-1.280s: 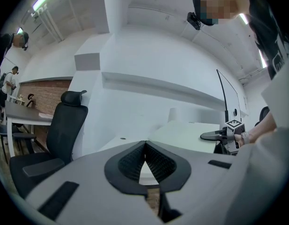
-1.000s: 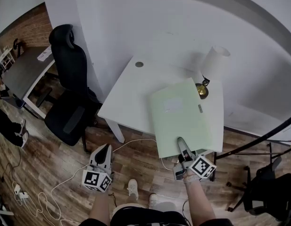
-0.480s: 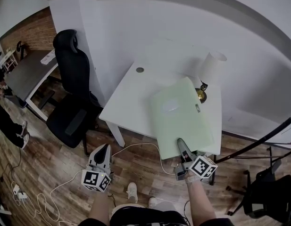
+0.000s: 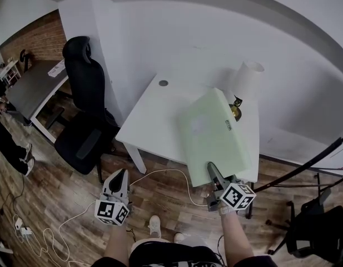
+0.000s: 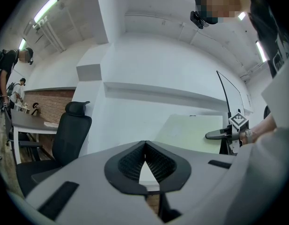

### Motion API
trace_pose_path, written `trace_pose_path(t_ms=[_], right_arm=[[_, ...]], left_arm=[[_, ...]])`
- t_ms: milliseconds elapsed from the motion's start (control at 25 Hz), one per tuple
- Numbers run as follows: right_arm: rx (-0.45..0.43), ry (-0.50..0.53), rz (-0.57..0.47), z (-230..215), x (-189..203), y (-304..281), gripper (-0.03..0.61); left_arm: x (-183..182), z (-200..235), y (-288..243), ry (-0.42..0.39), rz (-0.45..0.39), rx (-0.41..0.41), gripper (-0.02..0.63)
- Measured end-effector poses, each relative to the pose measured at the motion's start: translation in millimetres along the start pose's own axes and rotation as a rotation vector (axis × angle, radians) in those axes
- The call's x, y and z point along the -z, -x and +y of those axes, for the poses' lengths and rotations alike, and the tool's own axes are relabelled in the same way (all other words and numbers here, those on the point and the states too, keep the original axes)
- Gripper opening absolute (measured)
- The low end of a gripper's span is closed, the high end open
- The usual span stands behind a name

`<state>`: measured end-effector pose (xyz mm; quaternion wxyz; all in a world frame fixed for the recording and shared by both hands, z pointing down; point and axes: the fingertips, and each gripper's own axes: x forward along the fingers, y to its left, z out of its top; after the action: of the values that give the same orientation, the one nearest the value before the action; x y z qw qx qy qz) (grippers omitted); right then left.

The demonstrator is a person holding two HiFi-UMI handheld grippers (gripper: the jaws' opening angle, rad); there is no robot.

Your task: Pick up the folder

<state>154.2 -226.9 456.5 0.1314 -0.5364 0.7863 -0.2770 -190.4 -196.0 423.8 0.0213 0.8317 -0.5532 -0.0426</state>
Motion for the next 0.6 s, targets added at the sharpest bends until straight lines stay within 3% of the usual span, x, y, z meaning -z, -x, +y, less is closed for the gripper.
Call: trace_pose_path(t_ms=[600], right_arm=[[0.003, 0.165, -0.002, 3, -15, 3, 0.288]], left_arm=[[-13, -5, -4, -0.009, -0.022, -0.024, 0.014]])
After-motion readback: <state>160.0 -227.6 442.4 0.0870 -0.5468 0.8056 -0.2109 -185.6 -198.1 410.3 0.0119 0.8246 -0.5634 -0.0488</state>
